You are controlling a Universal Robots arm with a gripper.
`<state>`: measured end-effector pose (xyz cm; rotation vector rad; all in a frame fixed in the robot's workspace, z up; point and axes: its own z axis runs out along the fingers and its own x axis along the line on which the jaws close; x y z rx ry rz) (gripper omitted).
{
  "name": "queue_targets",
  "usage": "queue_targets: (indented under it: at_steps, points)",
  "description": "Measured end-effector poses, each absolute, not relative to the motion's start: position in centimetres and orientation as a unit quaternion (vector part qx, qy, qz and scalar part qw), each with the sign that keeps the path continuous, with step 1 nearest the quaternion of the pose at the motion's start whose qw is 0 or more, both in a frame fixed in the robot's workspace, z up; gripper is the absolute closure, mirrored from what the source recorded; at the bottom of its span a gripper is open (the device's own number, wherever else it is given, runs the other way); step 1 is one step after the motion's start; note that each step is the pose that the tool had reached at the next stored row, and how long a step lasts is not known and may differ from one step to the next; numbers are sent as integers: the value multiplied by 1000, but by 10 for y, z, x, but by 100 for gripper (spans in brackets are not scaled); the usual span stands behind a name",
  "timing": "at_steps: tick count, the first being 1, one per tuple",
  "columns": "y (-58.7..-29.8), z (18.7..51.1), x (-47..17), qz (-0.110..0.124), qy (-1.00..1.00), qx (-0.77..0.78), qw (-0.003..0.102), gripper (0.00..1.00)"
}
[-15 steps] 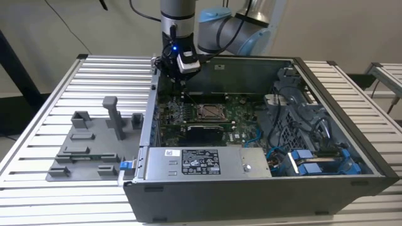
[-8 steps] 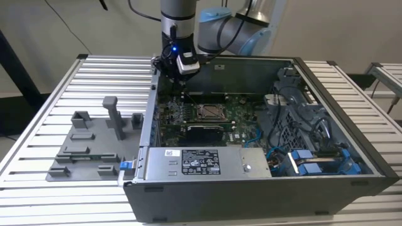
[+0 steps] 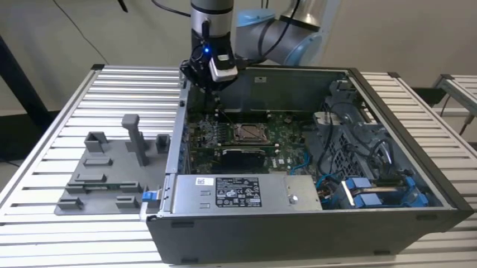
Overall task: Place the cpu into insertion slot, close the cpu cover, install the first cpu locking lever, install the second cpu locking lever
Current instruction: 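Install the first cpu locking lever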
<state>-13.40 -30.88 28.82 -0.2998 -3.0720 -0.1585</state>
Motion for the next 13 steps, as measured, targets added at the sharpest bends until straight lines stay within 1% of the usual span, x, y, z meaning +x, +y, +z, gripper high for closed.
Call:
queue_targets:
  at_steps: [4, 10, 13]
  points:
    - [-316, 292, -131, -53, -993, -97, 30, 89]
    - [-319, 286, -114, -53, -993, -96, 31, 89]
    - [-319, 285, -110, -60, -993, -94, 31, 89]
